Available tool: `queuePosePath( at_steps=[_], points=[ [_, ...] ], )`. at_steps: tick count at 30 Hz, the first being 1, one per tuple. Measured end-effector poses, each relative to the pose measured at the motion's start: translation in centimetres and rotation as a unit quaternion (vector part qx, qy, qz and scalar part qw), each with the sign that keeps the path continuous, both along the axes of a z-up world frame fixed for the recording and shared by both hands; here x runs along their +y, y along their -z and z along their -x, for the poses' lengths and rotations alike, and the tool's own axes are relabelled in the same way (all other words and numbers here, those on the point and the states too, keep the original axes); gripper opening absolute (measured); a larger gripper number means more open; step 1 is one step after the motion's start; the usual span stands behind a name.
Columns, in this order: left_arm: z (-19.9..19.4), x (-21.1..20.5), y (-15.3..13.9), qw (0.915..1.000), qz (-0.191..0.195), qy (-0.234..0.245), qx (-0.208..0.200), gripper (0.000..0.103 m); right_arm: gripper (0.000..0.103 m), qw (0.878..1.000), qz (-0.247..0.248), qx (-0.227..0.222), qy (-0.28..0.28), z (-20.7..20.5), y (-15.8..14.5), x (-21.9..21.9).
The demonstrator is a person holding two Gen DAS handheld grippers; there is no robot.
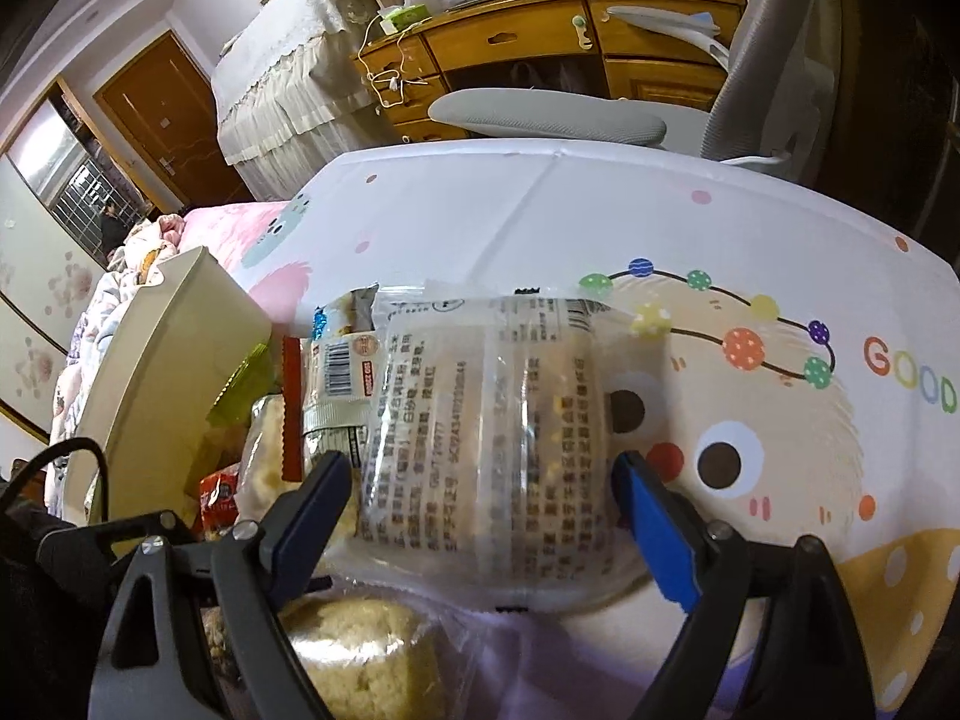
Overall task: Organize snacks
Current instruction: 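Grasp the clear oat-cookie bag with the left tool while the right tool grasps the clear printed-text bag, then lift both bags off the pile and carry them toward the white tray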
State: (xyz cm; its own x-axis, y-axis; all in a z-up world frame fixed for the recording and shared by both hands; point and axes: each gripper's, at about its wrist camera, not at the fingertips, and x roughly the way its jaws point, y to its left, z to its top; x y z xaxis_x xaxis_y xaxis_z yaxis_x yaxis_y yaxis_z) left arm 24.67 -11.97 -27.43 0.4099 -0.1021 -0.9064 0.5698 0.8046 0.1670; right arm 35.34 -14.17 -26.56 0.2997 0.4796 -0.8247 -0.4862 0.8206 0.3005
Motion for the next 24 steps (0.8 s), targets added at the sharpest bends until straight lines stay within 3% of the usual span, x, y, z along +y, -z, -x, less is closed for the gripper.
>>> queuePosePath(
  at_steps=[3, 16, 24],
  points=[
    [0.2, -0.1, -0.1, 1.0000, 0.000, 0.000, -0.003, 0.053, 0.089, 1.000, 0.006, 0.003, 0.005, -0.1, 0.1, 0.1],
    [0.8, -0.2, -0.6, 0.9999, -0.006, -0.011, -0.006, 0.051, 0.074, 1.000, 0.007, 0.012, 0.027, -0.1, -0.5, -0.6],
    [1.8, -0.4, -2.3, 0.9999, 0.006, -0.014, -0.006, 0.050, 0.071, 0.998, 0.003, 0.018, 0.060, 0.8, -1.3, -2.2]
  ],
)
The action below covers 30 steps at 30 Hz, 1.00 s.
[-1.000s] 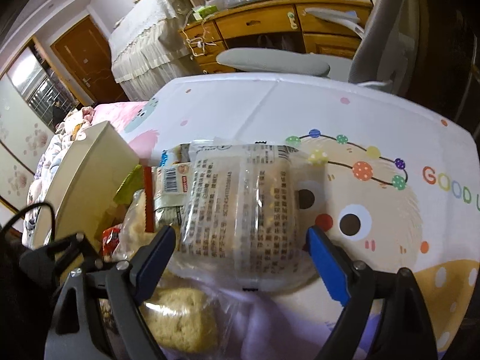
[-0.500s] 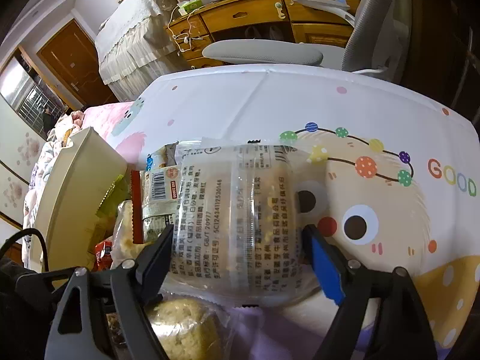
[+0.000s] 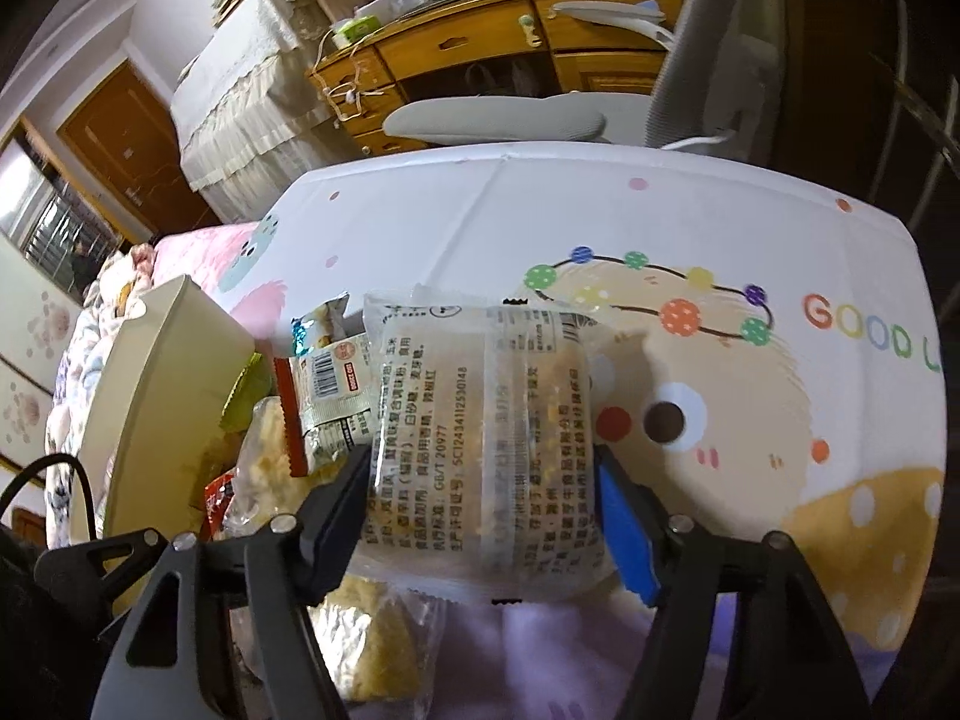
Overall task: Organize snacks
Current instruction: 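Lift both bags off the pile and carry them toward the white tray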
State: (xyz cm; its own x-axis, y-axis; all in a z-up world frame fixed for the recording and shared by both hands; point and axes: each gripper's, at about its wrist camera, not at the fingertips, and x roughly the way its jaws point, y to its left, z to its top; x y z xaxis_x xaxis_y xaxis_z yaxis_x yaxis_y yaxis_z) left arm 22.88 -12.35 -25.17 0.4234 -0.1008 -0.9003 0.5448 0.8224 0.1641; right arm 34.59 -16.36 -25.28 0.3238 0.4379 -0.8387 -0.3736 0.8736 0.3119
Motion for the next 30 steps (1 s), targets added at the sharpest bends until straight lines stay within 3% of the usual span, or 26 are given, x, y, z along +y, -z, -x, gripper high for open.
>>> queuePosePath(
  at_steps=[14, 30],
  points=[
    [2.1, -0.4, -4.7, 0.9995, 0.028, -0.003, -0.015, 0.050, 0.067, 0.995, -0.005, 0.000, 0.099, 1.9, -3.6, -5.0],
    [4.2, 5.0, -11.2, 0.9934, 0.026, -0.093, -0.063, 0.050, 0.067, 0.989, -0.040, -0.029, 0.141, 6.3, -9.8, -5.9]
  ],
)
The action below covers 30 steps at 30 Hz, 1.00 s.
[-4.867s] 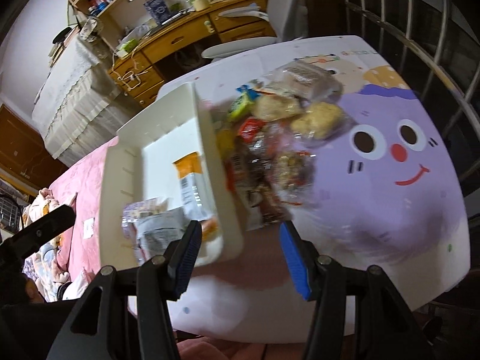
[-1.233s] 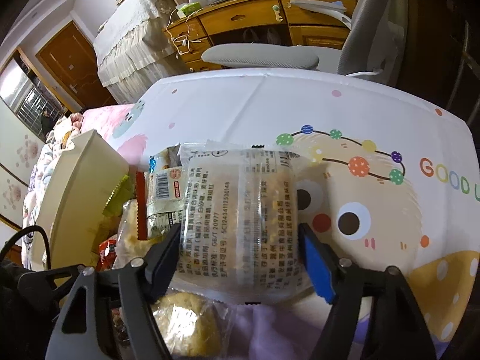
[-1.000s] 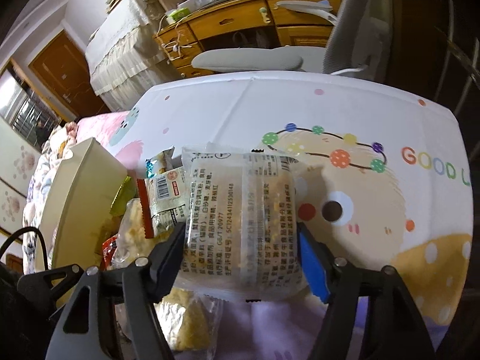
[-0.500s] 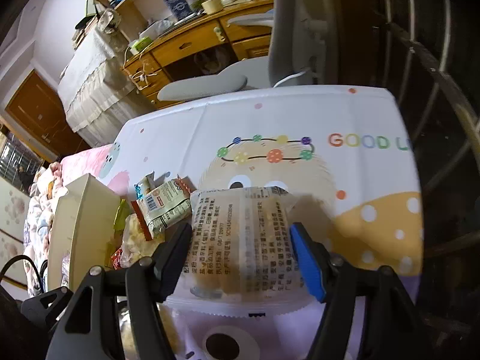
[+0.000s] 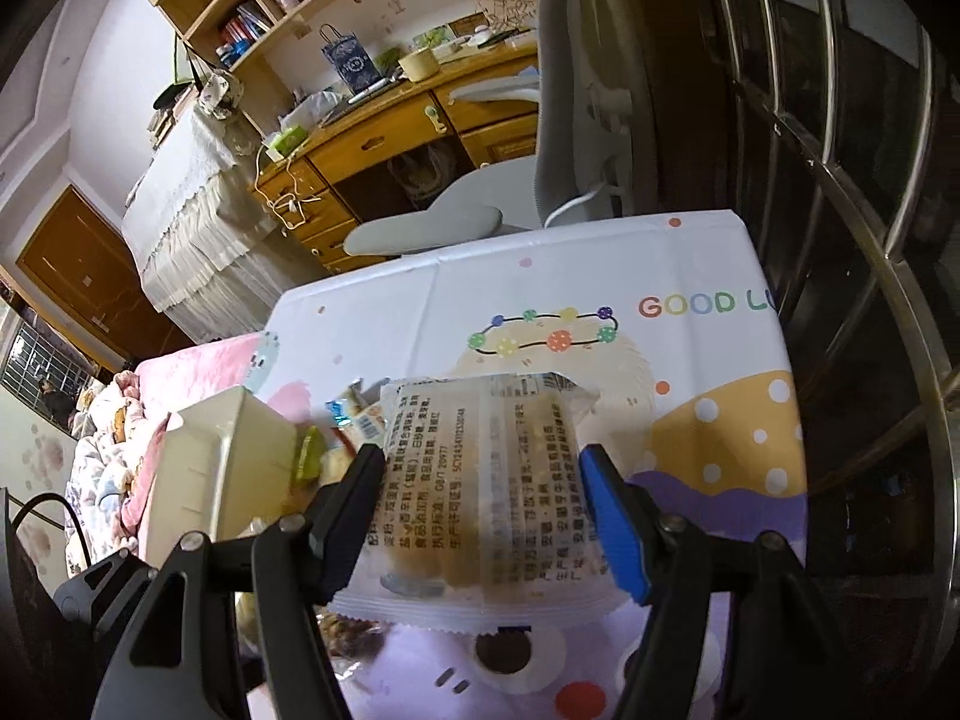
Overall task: Organize snacks
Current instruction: 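Lift both bags off the pile and carry them toward the white tray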
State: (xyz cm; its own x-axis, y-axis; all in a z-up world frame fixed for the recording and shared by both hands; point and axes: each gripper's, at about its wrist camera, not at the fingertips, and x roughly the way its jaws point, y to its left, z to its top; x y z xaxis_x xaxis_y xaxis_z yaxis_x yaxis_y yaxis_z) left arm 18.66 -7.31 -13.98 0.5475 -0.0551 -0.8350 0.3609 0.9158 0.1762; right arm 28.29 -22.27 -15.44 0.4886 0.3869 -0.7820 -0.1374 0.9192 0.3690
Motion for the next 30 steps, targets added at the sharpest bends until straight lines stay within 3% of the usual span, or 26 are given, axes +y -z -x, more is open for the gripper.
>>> queuePosePath(
  at_steps=[13, 30],
  points=[
    [4.0, 9.0, -3.4, 0.9929, 0.040, -0.109, -0.026, 0.050, 0.067, 0.999, -0.008, -0.003, -0.031, 4.7, -2.4, 5.4],
    [8.1, 21.1, -5.7, 0.9884, 0.062, -0.129, -0.051, 0.050, 0.067, 0.998, -0.021, -0.020, -0.062, 10.2, -5.1, 16.2]
  ],
)
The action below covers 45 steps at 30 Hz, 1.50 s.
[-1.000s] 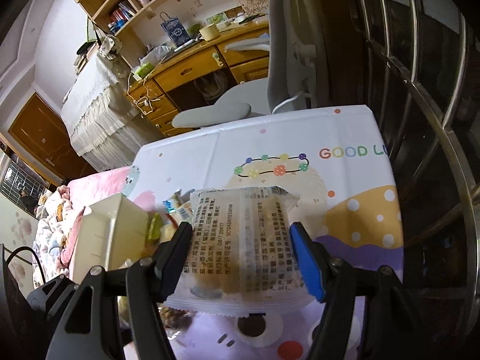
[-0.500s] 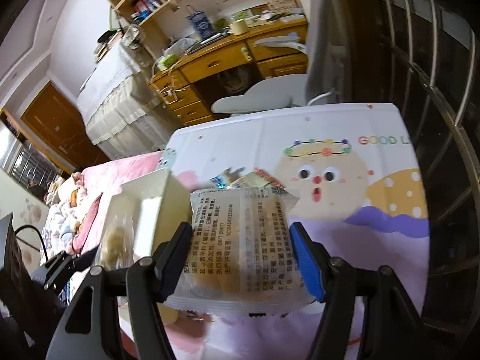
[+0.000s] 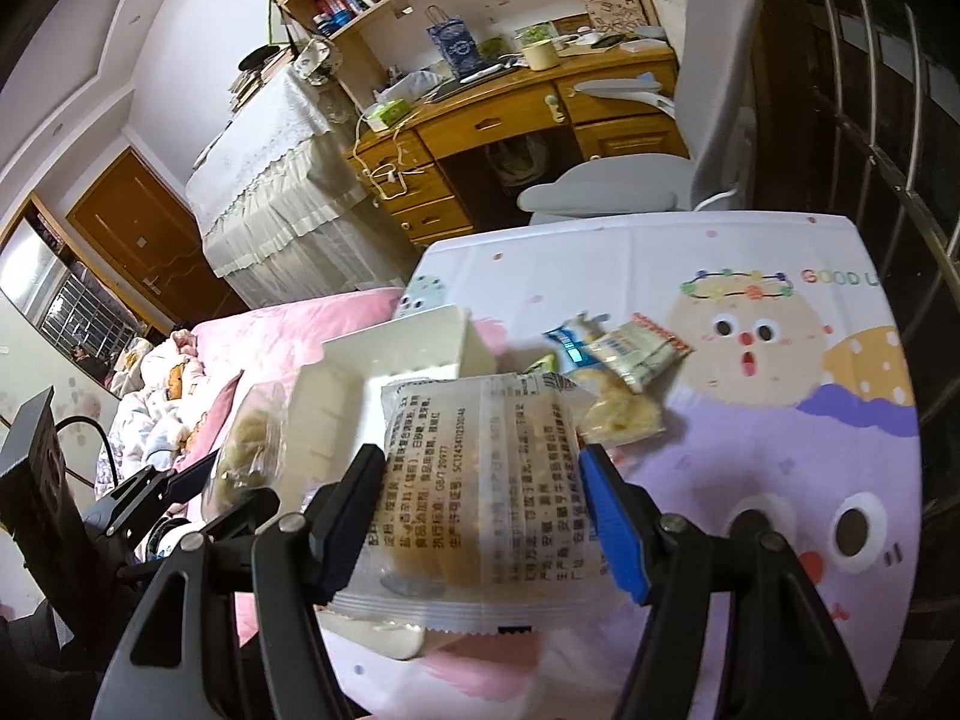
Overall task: Organize snacks
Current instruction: 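Lower both bags into the white tray and open both tools, then withdraw both tools from the tray toward the remaining snacks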
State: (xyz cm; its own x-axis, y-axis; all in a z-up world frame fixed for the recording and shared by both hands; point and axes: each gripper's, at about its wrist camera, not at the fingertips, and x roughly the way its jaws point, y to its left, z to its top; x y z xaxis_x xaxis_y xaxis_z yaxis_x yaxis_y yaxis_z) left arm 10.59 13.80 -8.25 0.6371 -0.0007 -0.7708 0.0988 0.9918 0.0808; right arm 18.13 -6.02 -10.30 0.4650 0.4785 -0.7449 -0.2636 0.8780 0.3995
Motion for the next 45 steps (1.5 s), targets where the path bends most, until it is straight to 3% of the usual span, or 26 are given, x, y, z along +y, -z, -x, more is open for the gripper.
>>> queuePosePath(
  at_steps=[10, 23, 24, 26, 27, 36, 45],
  points=[
    [1.0, 6.5, -0.1, 0.9994, 0.034, -0.003, -0.002, 0.050, 0.067, 1.000, -0.001, -0.012, -0.013, 1.9, -0.6, 7.1],
    [0.1, 11.8, 0.4, 0.9964, 0.071, 0.048, -0.001, 0.050, 0.067, 1.000, -0.009, -0.024, 0.003, 3.4, -0.1, 13.4],
    [0.0, 12.0, 0.5, 0.9958, 0.076, 0.052, 0.001, 0.051, 0.068, 1.000, -0.009, -0.023, 0.007, 3.3, 0.1, 13.8],
    [-0.3, 12.5, 0.7, 0.9950, 0.083, 0.055, 0.006, 0.074, 0.069, 1.000, -0.010, -0.021, 0.014, 3.2, 0.5, 14.3],
    [-0.4, 12.8, 0.7, 0.9949, 0.085, 0.055, 0.006, 0.077, 0.070, 1.000, -0.010, -0.018, 0.019, 3.2, 0.7, 14.5],
    [-1.1, 13.3, 1.9, 0.9925, 0.100, 0.059, 0.038, 0.082, 0.070, 0.999, 0.012, -0.006, 0.030, 4.0, 1.5, 15.7],
    [-0.6, 10.8, 2.7, 0.9906, 0.100, 0.068, 0.066, 0.085, 0.071, 0.998, 0.025, 0.021, 0.061, 5.8, 2.9, 13.2]
  ],
)
